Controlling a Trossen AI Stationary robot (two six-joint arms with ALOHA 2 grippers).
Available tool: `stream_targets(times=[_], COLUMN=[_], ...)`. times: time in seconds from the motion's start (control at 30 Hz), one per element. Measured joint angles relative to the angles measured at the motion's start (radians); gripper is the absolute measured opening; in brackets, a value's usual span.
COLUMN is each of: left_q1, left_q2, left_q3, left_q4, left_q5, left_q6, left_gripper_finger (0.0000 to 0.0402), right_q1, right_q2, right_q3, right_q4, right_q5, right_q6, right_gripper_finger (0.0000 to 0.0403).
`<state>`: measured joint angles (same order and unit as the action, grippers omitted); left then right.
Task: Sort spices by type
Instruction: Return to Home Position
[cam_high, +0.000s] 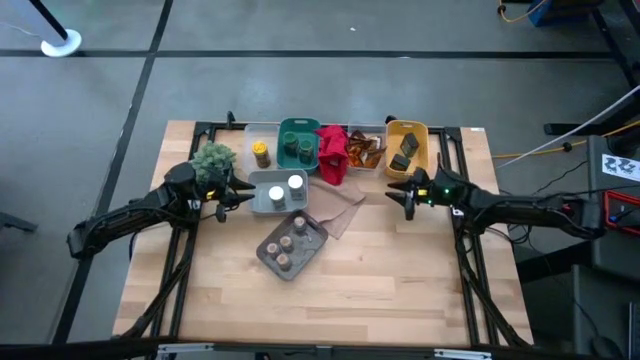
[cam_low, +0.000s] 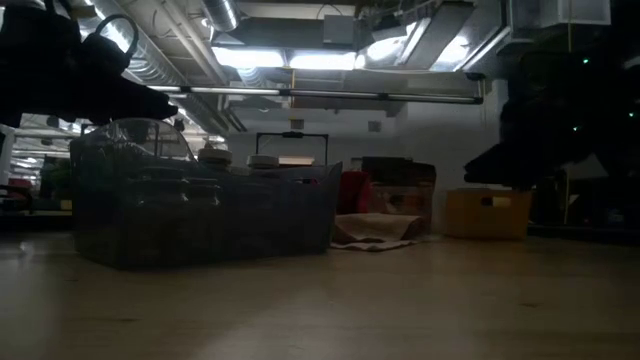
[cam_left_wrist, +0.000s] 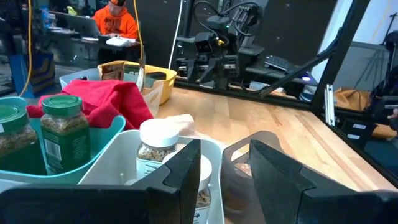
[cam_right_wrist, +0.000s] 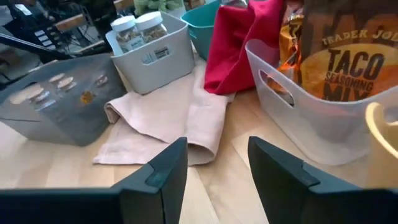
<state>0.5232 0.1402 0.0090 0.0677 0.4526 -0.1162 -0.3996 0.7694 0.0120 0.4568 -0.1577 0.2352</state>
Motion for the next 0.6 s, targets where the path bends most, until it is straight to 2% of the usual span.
stream_targets(times=[0.6], left_q1=[0.0], left_q2=[-0.001], left_q3=[0.0], left_q4=[0.0], left_q5=[0.0], left_q6=[-0.007], left_gripper_finger=[0.0127], right_q1=[0.0], right_q2=[-0.268], right_q3=[-0.002], right_q4=[-0.211], right_q5=[-0.045], right_q6=[-0.057], right_gripper_finger=[0.017])
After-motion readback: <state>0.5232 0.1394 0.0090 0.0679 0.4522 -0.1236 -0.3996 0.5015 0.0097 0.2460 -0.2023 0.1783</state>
